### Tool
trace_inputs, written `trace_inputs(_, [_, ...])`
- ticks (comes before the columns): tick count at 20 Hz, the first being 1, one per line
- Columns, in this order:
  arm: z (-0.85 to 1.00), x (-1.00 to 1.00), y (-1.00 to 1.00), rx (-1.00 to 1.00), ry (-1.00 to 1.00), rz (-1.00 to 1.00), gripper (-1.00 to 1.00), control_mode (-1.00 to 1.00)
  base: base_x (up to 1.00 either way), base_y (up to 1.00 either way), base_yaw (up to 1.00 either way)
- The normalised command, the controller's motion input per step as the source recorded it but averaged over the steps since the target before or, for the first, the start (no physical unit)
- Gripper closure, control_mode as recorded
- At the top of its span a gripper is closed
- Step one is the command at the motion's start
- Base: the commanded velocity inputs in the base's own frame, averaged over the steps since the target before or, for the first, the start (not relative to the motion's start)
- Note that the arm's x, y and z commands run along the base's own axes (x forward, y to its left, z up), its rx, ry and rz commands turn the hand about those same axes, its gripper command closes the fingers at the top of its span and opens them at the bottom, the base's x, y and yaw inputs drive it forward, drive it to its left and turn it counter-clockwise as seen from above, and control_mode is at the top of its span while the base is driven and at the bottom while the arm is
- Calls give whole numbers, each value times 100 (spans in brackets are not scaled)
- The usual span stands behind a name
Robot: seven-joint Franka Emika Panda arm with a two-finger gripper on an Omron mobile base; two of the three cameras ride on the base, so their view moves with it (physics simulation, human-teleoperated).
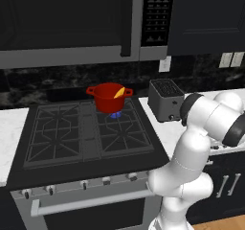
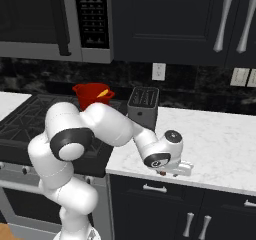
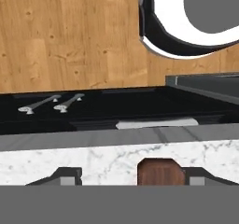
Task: Put the corn and carrot in the pot. Retrieve the spatula and lightly stir the vegetables in the pot.
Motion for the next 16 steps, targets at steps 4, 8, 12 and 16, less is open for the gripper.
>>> trace_inputs(4, [-50,0,19,0,0,-13,100,-100,0,0,0])
trace_inputs(8, [-43,0,16,0,0,-11,100,-100,0,0,0])
trace_inputs(12, [-15,0,15,-4,0,-7,100,-100,0,0,0])
trace_inputs(16, [33,-14,19,-9,-1,0,100,-100,0,0,0])
